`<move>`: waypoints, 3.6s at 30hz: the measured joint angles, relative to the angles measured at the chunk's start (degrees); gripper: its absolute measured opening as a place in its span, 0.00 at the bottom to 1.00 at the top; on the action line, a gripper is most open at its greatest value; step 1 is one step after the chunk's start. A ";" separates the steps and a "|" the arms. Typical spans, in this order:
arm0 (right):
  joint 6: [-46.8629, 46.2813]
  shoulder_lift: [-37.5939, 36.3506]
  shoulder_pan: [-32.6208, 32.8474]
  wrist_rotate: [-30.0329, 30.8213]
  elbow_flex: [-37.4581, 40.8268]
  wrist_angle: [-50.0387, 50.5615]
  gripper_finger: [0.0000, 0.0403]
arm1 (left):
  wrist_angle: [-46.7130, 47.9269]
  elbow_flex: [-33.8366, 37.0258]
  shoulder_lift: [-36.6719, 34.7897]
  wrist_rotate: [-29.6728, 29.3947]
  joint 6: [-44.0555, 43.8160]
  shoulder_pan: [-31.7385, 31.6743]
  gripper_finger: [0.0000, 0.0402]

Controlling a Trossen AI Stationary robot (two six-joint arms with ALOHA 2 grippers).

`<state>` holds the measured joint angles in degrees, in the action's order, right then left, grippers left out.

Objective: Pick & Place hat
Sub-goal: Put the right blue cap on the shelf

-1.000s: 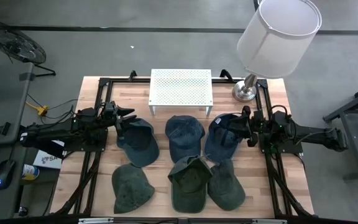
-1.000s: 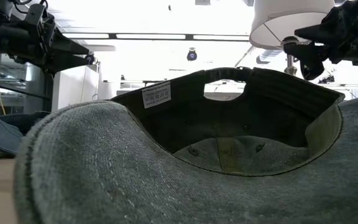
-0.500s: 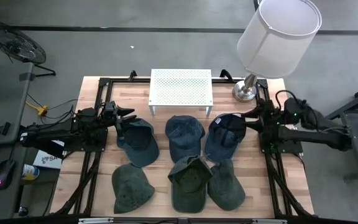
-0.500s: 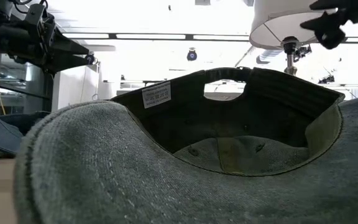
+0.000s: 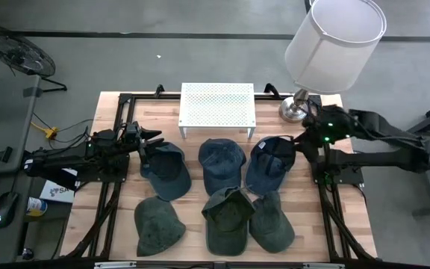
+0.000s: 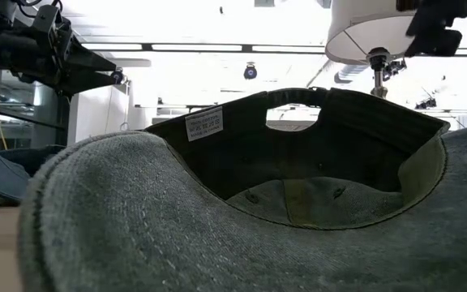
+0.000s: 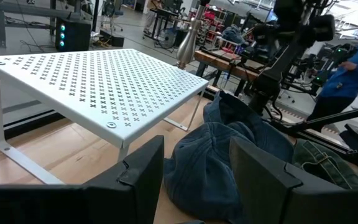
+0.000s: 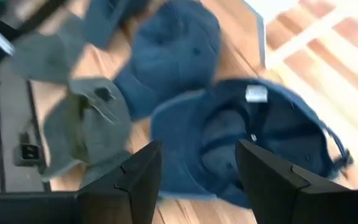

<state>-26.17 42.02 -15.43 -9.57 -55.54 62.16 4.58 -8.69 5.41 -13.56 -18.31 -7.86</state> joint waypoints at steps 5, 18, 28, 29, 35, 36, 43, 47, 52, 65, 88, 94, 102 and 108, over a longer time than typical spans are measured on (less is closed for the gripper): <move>-0.84 7.72 0.01 -0.23 0.01 -0.09 0.49 | 0.00 0.00 -0.01 0.00 -0.01 0.00 0.45; -32.00 20.18 0.03 10.60 0.10 14.10 0.49 | 0.00 0.00 -0.01 0.00 0.00 0.00 0.45; -44.28 19.13 1.74 12.42 1.39 20.35 0.49 | 0.00 0.00 -0.02 0.00 0.00 0.00 0.45; -44.93 19.13 1.74 12.11 2.75 19.33 0.49 | 0.00 0.00 0.00 0.00 -0.01 0.00 0.45; -47.20 18.13 1.74 7.30 12.87 7.52 0.49 | 0.00 0.00 -0.01 0.00 -0.01 0.00 0.45; -47.73 17.87 1.74 7.42 14.12 5.96 0.49 | 0.00 0.00 -0.01 0.00 0.01 0.00 0.45; -49.77 17.49 1.46 9.75 18.27 0.82 0.49 | 0.00 0.00 -0.02 0.00 -0.01 0.00 0.45; -49.69 17.49 0.69 10.62 19.88 -0.73 0.49 | 0.01 0.00 0.00 0.00 -0.01 0.00 0.45; -49.46 17.60 0.43 10.07 21.35 -2.76 0.49 | 0.00 0.00 -0.02 0.00 -0.01 0.00 0.45; -48.54 17.60 0.43 10.00 21.52 -3.09 0.28 | 0.00 0.00 -0.01 0.00 -0.01 0.00 0.45; -36.72 17.46 7.47 22.52 5.95 5.84 0.01 | 0.00 0.00 0.00 0.00 0.01 0.00 0.45; -31.42 17.44 13.23 30.32 -4.02 13.86 0.00 | 0.01 0.00 0.00 0.00 -0.01 0.00 0.45; -24.85 17.18 24.72 40.68 -13.74 17.17 0.00 | 0.00 0.00 -0.02 0.00 -0.01 0.00 0.45; -22.16 15.41 34.80 49.78 -16.68 13.90 0.00 | 0.02 0.00 -0.02 0.00 -0.01 0.00 0.45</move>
<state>-48.33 57.43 19.37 40.21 -72.22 76.06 4.60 -8.69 5.39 -13.56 -18.33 -7.86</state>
